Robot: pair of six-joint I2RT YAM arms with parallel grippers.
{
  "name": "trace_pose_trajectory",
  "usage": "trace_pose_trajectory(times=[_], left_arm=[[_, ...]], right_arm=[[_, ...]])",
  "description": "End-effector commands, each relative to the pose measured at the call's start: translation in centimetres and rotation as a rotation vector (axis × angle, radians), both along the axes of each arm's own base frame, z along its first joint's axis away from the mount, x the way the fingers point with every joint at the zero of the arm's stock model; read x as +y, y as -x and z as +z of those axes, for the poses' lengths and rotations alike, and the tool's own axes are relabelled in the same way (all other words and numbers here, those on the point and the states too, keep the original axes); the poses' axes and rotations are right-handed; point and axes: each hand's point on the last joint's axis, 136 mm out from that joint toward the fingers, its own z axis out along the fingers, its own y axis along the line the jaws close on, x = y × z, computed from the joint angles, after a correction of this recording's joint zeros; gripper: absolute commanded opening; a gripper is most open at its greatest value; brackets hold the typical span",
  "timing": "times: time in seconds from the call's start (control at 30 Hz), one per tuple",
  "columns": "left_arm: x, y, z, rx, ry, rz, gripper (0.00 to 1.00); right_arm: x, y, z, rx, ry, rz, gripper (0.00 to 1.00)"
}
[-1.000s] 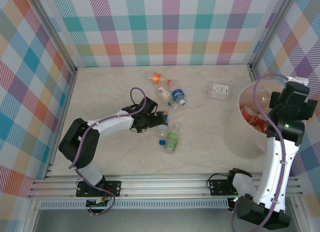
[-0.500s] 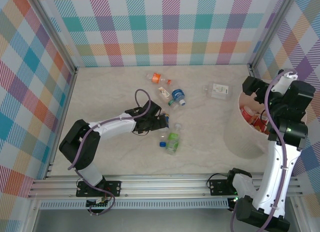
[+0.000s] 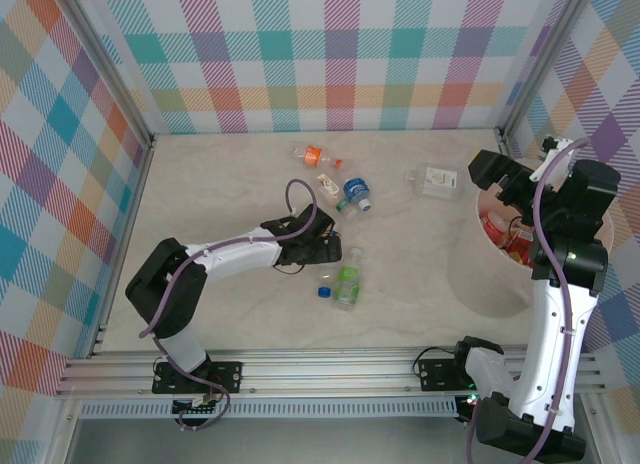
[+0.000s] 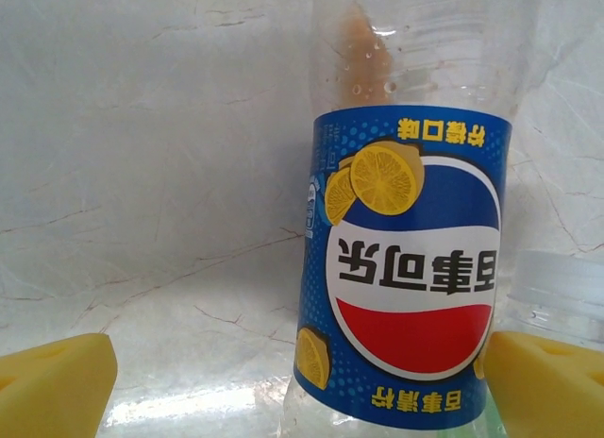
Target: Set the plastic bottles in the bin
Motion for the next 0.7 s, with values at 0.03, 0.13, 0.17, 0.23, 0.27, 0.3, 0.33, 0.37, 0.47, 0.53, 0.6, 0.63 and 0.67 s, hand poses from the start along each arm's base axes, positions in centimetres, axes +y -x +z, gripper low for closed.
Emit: trace_pose_trajectory(times=[0.03, 0.13, 0.17, 0.23, 0.27, 0.3, 0.33, 0.37, 0.47, 0.53, 0.6, 0.63, 0.67], left_arm=[[-0.5, 0.5, 2.3, -0.064, 0.060, -0.037, 1.00], [-1.4, 0.7, 3.9, -0.123, 0.153, -0.080, 1.00], [-1.6, 1.0, 4.3, -0.138, 0.181, -0.098, 1.00], [-1.8, 1.4, 4.6, -0.149, 0.202, -0.132, 1.00], [-1.8, 1.6, 4.4, -0.145, 0.189, -0.152, 1.00], [-1.8, 1.9, 4.0, -0.135, 0.170, -0.172, 1.00], [-1.8, 2.2, 3.3, -0.121, 0.135, -0.194, 0.99], [-1.7, 2.5, 2.7, -0.108, 0.097, -0.217, 0.98], [-1.3, 3.4, 0.5, -0.057, -0.010, -0.261, 0.95], [-0.7, 3.2, -0.5, -0.038, -0.063, -0.243, 0.93], [-0.3, 2.9, -1.2, -0.030, -0.099, -0.222, 0.92], [-0.4, 2.8, -1.6, -0.025, -0.102, -0.218, 0.91], [-0.5, 2.8, -2.0, -0.018, -0.103, -0.216, 0.90]], right_arm=[[0.6, -0.2, 0.3, -0.021, -0.013, 0.030, 1.00], [1.0, -0.1, 0.5, -0.023, -0.018, 0.044, 1.00], [1.2, -0.1, 0.8, -0.028, -0.021, 0.054, 1.00], [1.8, 0.1, 1.2, -0.039, -0.025, 0.080, 1.00], [2.2, 0.2, 1.4, -0.044, -0.029, 0.096, 1.00], [2.5, 0.3, 1.5, -0.050, -0.030, 0.108, 1.00], [2.8, 0.3, 1.7, -0.054, -0.033, 0.121, 1.00], [3.2, 0.3, 1.8, -0.059, -0.032, 0.134, 1.00], [4.0, 0.2, 2.1, -0.063, -0.026, 0.161, 1.00], [4.4, 0.1, 2.0, -0.059, -0.020, 0.170, 1.00], [4.7, 0.1, 1.9, -0.055, -0.011, 0.177, 1.00], [4.9, 0.0, 1.8, -0.053, -0.006, 0.180, 1.00], [5.0, 0.0, 1.7, -0.051, 0.000, 0.182, 1.00]])
